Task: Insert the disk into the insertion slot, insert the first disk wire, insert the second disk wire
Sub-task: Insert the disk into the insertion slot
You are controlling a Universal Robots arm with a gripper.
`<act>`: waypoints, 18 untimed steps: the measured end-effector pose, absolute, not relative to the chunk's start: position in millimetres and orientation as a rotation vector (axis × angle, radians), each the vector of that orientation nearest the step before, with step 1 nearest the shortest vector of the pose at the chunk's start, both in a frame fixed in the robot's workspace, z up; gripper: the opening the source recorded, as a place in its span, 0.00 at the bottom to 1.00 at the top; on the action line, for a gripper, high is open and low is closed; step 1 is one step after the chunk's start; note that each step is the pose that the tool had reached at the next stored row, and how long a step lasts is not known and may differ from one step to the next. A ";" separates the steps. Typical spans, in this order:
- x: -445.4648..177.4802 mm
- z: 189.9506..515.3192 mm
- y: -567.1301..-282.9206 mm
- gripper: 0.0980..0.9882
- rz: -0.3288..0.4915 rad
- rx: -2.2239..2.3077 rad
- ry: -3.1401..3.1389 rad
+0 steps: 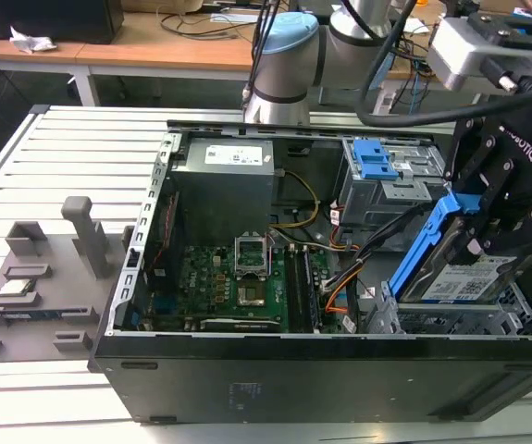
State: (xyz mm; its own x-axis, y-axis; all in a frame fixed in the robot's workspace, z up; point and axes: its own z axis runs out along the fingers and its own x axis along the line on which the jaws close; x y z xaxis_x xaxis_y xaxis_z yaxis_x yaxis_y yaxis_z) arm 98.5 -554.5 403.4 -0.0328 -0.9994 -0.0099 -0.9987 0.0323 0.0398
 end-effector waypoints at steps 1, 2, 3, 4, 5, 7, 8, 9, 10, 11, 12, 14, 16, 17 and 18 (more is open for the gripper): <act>98.5 401.8 -554.5 0.30 -0.055 2.170 -2.242; 98.5 399.6 -554.5 0.30 -0.055 2.170 -2.242; 98.4 398.4 -554.5 0.30 -0.055 2.170 -2.242; 98.4 397.3 -554.5 0.30 -0.055 2.170 -2.242; 98.4 395.9 -554.5 0.30 -0.055 2.170 -2.242; 98.5 393.0 -554.5 0.30 -0.055 2.170 -2.242; 98.5 391.5 -554.5 0.30 -0.055 2.170 -2.242; 98.5 390.3 -554.5 0.30 -0.055 2.170 -2.242; 98.5 390.3 -554.5 0.30 -0.055 2.170 -2.242; 98.5 390.3 -554.5 0.30 -0.055 2.170 -2.242; 98.5 390.2 -554.5 0.30 -0.055 2.170 -2.242; 98.5 390.1 -554.5 0.30 -0.055 2.170 -2.242; 98.5 390.1 -554.5 0.30 -0.055 2.170 -2.242; 98.5 390.1 -554.5 0.30 -0.055 2.170 -2.242; 98.5 390.1 -554.5 0.30 -0.055 2.170 -2.242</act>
